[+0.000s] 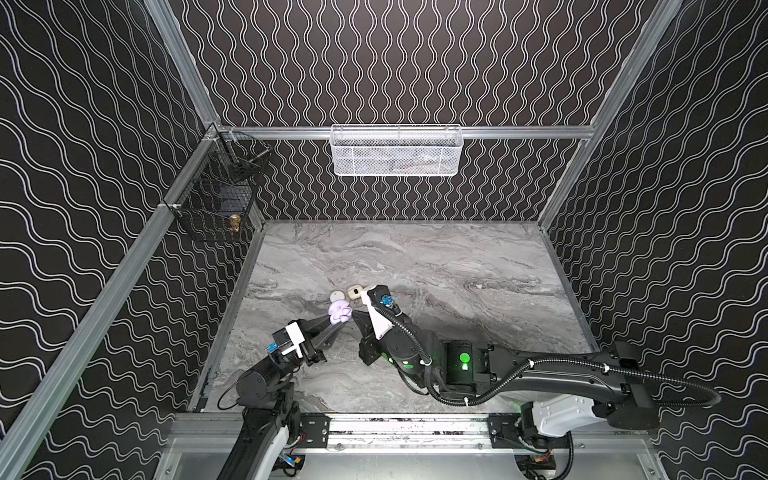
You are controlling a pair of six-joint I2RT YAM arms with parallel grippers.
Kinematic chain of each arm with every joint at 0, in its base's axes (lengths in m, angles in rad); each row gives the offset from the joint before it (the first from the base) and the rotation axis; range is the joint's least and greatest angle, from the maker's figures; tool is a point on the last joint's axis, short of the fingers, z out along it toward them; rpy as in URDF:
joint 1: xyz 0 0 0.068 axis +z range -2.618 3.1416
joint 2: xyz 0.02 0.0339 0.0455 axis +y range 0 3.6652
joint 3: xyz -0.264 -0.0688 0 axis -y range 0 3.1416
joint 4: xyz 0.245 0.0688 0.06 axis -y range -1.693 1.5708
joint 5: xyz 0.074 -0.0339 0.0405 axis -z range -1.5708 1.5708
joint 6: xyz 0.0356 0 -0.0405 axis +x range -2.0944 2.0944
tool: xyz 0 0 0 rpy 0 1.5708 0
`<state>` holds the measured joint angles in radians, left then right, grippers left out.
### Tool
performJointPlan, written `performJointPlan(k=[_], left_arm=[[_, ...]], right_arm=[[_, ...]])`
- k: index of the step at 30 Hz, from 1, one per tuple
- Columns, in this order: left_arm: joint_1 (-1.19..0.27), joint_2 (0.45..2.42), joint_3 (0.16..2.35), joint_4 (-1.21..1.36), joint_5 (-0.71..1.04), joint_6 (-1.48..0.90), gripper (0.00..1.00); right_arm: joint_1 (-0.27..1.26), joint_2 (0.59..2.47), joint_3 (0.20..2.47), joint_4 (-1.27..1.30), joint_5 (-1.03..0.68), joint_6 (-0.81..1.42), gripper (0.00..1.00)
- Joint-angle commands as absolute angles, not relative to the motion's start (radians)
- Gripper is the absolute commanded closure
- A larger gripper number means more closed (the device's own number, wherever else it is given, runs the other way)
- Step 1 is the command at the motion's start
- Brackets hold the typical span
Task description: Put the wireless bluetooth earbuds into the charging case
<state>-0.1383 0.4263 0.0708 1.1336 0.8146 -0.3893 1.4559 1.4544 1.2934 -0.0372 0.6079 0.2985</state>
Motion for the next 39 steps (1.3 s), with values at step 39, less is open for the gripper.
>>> performJointPlan(k=[39], left_arm=[[-0.14, 0.66, 0.085, 1.545, 0.958, -0.643, 1.0]], right_arm=[[1.157, 1.433, 1.175, 0.287, -0.165, 0.282, 0.9]])
